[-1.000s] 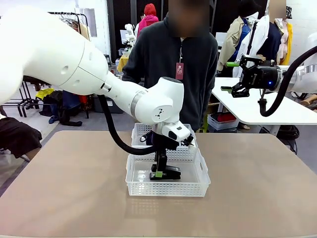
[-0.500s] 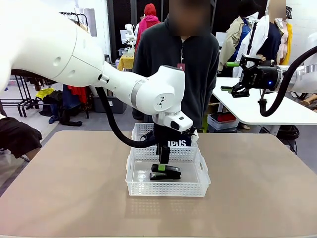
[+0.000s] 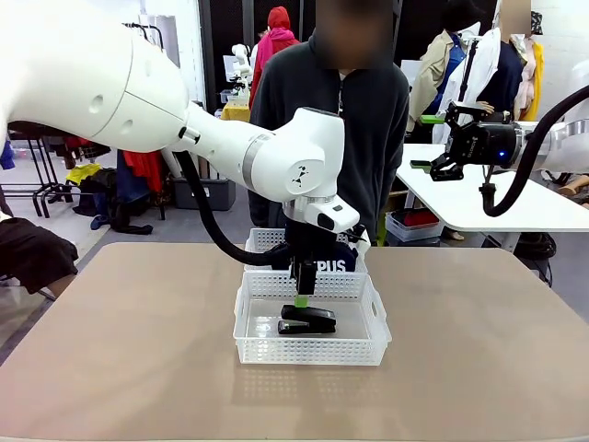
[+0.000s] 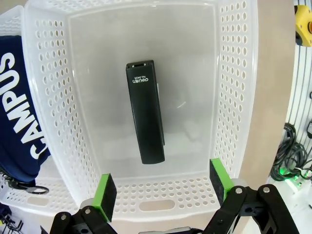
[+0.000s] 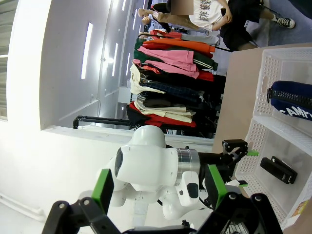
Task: Distribute items into two baskets.
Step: Place the picked Stapler into the Organizing basket as instructed by the person.
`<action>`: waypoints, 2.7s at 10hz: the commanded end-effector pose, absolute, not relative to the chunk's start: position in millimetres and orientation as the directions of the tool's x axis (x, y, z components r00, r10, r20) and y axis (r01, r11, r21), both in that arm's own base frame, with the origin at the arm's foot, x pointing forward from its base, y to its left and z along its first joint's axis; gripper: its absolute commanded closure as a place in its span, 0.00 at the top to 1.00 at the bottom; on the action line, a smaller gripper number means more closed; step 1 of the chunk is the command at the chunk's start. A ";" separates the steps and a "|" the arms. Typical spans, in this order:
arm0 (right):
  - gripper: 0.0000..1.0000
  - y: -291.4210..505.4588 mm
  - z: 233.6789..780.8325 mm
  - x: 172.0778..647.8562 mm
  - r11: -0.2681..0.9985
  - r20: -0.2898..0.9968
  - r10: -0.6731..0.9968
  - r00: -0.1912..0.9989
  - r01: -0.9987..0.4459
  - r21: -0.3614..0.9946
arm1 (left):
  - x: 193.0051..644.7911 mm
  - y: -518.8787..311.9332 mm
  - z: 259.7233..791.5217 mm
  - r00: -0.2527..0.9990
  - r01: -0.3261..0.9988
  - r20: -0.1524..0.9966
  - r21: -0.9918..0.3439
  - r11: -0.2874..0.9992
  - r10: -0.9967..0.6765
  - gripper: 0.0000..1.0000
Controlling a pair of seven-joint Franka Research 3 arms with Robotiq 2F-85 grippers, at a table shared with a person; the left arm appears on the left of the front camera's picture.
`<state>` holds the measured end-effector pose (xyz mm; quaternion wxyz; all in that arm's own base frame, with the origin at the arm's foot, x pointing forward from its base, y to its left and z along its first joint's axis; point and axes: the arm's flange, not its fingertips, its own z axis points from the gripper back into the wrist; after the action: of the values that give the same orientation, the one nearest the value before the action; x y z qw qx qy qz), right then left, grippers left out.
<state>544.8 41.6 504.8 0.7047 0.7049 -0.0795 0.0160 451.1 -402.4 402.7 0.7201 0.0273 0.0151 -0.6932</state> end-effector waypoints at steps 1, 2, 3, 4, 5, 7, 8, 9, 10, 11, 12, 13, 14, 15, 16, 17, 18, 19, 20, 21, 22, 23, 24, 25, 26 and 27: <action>1.00 41.2 507.0 543.6 -0.005 0.134 -0.088 0.987 -0.135 0.991 | 450.7 -401.6 400.3 0.040 0.999 -0.062 0.016 0.039 -0.997 1.00; 1.00 41.2 507.0 543.6 -0.005 0.134 -0.088 0.987 -0.135 0.991 | 450.7 -401.6 400.3 0.040 0.999 -0.062 0.016 0.039 -0.997 1.00; 1.00 41.2 507.0 543.6 -0.005 0.134 -0.088 0.987 -0.135 0.991 | 450.7 -401.6 400.3 0.040 0.999 -0.062 0.016 0.039 -0.997 1.00; 1.00 41.2 507.0 543.6 -0.005 0.134 -0.088 0.987 -0.135 0.991 | 450.7 -401.6 400.3 0.040 0.999 -0.062 0.016 0.039 -0.997 1.00; 1.00 41.2 507.0 543.6 -0.005 0.134 -0.088 0.987 -0.135 0.991 | 450.7 -401.6 400.3 0.040 0.999 -0.062 0.016 0.039 -0.997 1.00; 1.00 41.2 507.0 543.6 -0.005 0.134 -0.088 0.987 -0.135 0.991 | 450.7 -401.6 400.3 0.040 0.999 -0.062 0.016 0.039 -0.997 1.00; 1.00 41.2 507.0 543.6 -0.005 0.134 -0.088 0.987 -0.135 0.991 | 451.5 -402.9 399.2 0.038 0.999 -0.062 0.013 0.037 -0.997 1.00; 1.00 41.2 507.0 543.6 -0.005 0.134 -0.088 0.987 -0.135 0.991 | 452.3 -393.8 426.8 0.066 0.997 -0.036 0.029 0.065 -0.997 1.00; 1.00 41.2 507.0 543.6 -0.005 0.134 -0.088 0.987 -0.135 0.991 | 453.1 -392.6 450.0 0.119 0.993 -0.008 0.016 0.119 -0.993 1.00; 1.00 41.2 507.0 543.6 -0.005 0.134 -0.088 0.987 -0.135 0.991 | 456.7 -391.8 467.7 0.239 0.971 0.013 -0.011 0.239 -0.971 1.00; 1.00 41.2 507.0 543.6 -0.005 0.134 -0.088 0.987 -0.135 0.991 | 460.5 -380.3 485.3 0.329 0.944 -0.013 -0.002 0.329 -0.944 1.00; 1.00 41.2 507.0 543.6 -0.005 0.134 -0.088 0.987 -0.135 0.991 | 459.0 -380.4 497.5 0.368 0.930 0.062 -0.029 0.367 -0.928 1.00; 1.00 41.2 507.0 543.6 -0.005 0.134 -0.088 0.987 -0.135 0.991 | 460.7 -363.6 515.6 0.417 0.909 0.128 -0.049 0.414 -0.900 1.00; 1.00 41.2 507.0 543.6 -0.005 0.134 -0.088 0.987 -0.135 0.991 | 462.9 -343.1 525.0 0.530 0.848 0.149 -0.075 0.525 -0.835 1.00; 1.00 41.2 507.0 543.6 -0.005 0.134 -0.088 0.987 -0.135 0.991 | 463.0 -316.2 535.0 0.620 0.782 0.226 -0.101 0.615 -0.751 1.00; 1.00 41.2 507.0 543.6 -0.005 0.134 -0.088 0.987 -0.135 0.991 | 463.0 -298.1 539.0 0.657 0.747 0.284 -0.119 0.654 -0.699 1.00; 1.00 41.2 507.0 543.6 -0.005 0.134 -0.088 0.987 -0.135 0.991 | 459.1 -286.5 543.9 0.695 0.707 0.286 -0.106 0.699 -0.660 1.00; 1.00 41.2 507.0 543.6 -0.005 0.134 -0.088 0.987 -0.135 0.991 | 455.3 -281.8 547.1 0.721 0.679 0.270 -0.095 0.728 -0.638 1.00; 1.00 41.2 507.0 543.6 -0.005 0.134 -0.088 0.987 -0.135 0.991 | 456.9 -277.8 548.0 0.722 0.679 0.262 -0.090 0.728 -0.641 1.00; 1.00 41.2 507.0 543.6 -0.005 0.134 -0.088 0.987 -0.135 0.991 | 455.7 -280.6 547.9 0.690 0.712 0.276 -0.096 0.696 -0.669 1.00; 1.00 41.2 507.0 543.6 -0.005 0.134 -0.088 0.987 -0.135 0.991 | 450.4 -295.1 542.7 0.436 0.892 0.349 -0.044 0.450 -0.830 1.00; 1.00 41.2 507.0 543.6 -0.005 0.134 -0.088 0.987 -0.135 0.991 | 464.0 -276.1 554.4 0.709 0.694 0.268 -0.106 0.712 -0.652 1.00; 1.00 41.2 507.0 543.6 -0.005 0.134 -0.088 0.987 -0.135 0.991 | 464.0 -276.1 554.4 0.709 0.694 0.268 -0.106 0.712 -0.652 1.00; 1.00 41.2 507.0 543.6 -0.005 0.134 -0.088 0.987 -0.135 0.991 | 464.0 -276.1 554.4 0.709 0.694 0.268 -0.106 0.712 -0.652 1.00; 1.00 41.2 507.0 543.6 -0.005 0.134 -0.088 0.987 -0.135 0.991 | 464.0 -276.1 554.4 0.709 0.694 0.268 -0.106 0.712 -0.652 1.00; 1.00 41.2 507.0 543.6 -0.005 0.134 -0.088 0.987 -0.135 0.991 | 462.0 -280.7 551.5 0.677 0.726 0.278 -0.096 0.681 -0.682 1.00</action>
<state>544.8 41.6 504.8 0.7046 0.7049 -0.0794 0.0160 464.7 -276.0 551.5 0.9146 -0.1005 -0.1100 -0.3758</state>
